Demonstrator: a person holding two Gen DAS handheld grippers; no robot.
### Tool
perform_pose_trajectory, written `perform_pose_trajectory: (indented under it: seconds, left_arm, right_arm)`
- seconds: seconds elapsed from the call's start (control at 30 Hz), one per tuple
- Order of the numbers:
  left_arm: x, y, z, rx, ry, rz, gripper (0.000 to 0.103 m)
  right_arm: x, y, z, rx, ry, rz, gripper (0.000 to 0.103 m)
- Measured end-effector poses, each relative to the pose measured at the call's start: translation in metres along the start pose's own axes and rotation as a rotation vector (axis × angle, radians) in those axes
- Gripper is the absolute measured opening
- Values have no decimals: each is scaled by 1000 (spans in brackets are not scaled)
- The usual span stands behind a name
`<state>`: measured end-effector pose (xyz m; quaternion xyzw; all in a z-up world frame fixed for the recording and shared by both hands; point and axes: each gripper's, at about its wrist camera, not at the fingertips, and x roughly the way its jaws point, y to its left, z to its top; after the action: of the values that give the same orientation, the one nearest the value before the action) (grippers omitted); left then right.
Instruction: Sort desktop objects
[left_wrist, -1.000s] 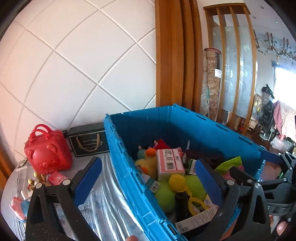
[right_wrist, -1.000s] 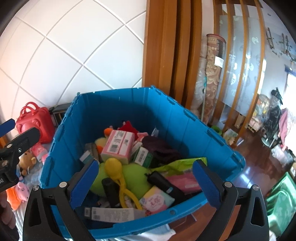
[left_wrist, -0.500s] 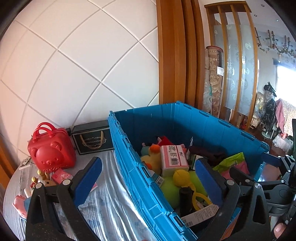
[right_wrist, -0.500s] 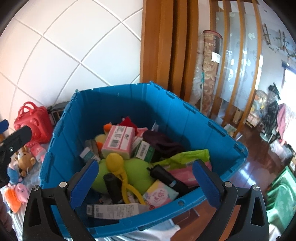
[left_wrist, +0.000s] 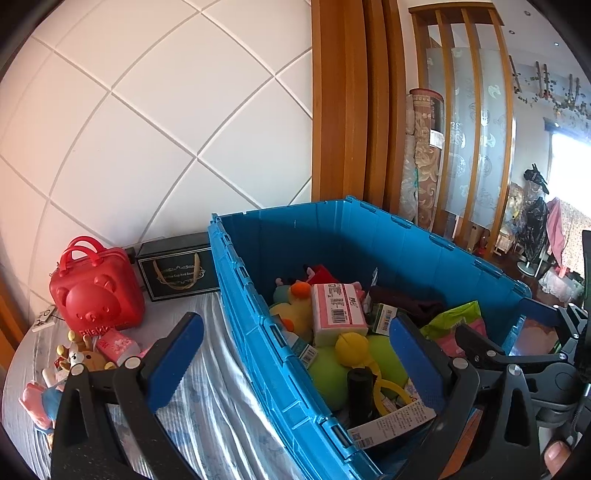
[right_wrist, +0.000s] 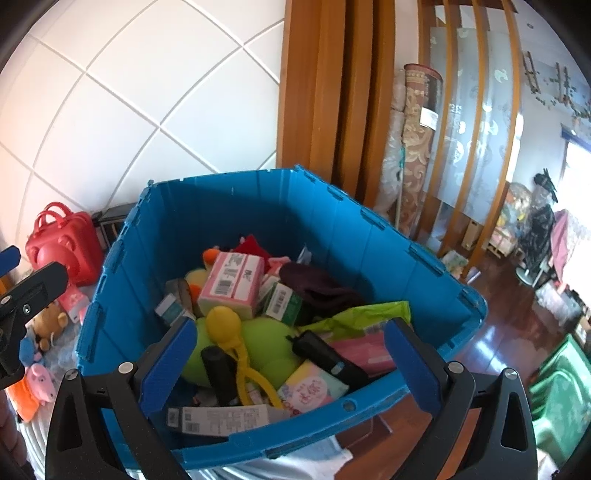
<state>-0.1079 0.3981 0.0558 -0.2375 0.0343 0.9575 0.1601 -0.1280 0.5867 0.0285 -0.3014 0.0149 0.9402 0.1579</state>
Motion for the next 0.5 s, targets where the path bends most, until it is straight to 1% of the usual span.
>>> perform_pose_trajectory:
  seconds: [0.5]
  left_arm:
    - [-3,-4,-1,6,-3,-3,102]
  right_arm:
    - [2,-5,-2,-1,7,-1,103]
